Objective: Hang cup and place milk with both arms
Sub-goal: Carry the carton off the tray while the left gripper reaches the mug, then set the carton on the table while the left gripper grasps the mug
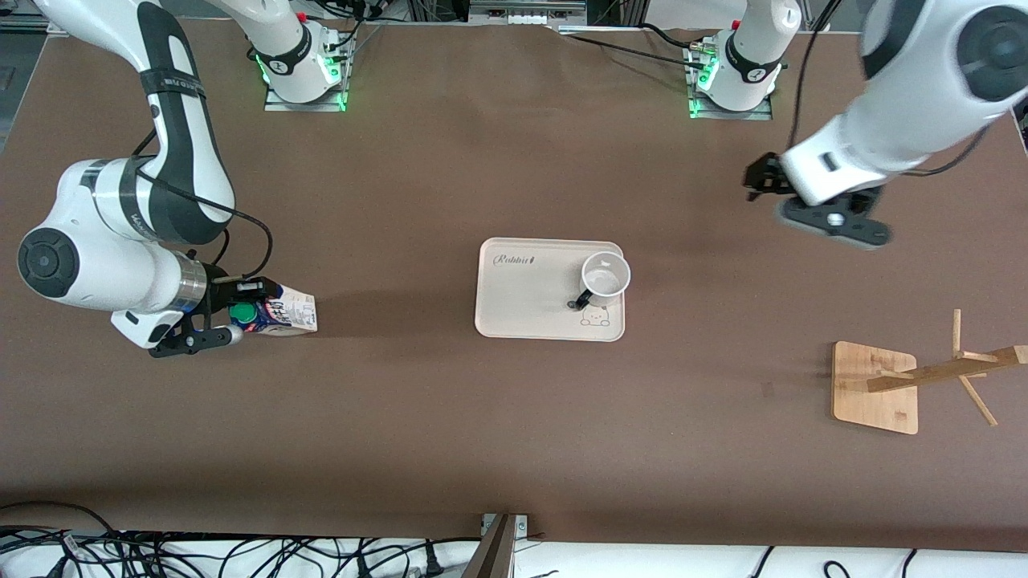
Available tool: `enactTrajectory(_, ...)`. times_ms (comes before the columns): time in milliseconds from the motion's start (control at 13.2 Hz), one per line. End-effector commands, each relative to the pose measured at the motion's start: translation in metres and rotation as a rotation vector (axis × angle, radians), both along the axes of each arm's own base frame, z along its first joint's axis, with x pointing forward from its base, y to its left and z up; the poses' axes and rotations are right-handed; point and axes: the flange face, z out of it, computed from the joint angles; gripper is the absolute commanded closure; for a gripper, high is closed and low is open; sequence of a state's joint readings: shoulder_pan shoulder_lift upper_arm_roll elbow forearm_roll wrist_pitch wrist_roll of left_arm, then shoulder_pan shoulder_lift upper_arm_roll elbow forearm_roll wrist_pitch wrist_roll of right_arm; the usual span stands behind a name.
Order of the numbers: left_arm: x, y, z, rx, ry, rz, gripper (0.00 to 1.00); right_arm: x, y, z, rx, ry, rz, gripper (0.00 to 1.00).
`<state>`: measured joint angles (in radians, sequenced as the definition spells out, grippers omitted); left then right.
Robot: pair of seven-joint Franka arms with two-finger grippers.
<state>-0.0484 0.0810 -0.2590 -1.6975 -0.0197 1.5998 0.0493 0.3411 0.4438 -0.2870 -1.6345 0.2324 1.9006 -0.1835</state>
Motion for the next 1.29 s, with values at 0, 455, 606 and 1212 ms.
enactTrajectory(0,0.003,-0.055,-0.039,-0.015,0.058,-0.123,0.00,-0.010,-0.005,-0.026,0.004,-0.031,-0.012,0.61)
enactTrajectory(455,-0.018,-0.201,-0.134,0.095,-0.100,-0.536,0.00,-0.002,-0.004,-0.015,0.001,-0.060,-0.026,0.00)
enactTrajectory(606,-0.021,-0.222,-0.174,0.063,-0.098,-0.585,0.00,0.002,-0.003,0.015,0.003,-0.095,-0.025,0.00)
enactTrajectory(1212,-0.041,-0.235,-0.254,0.116,-0.057,-0.698,0.00,0.006,-0.018,0.171,-0.100,-0.135,0.035,0.00)
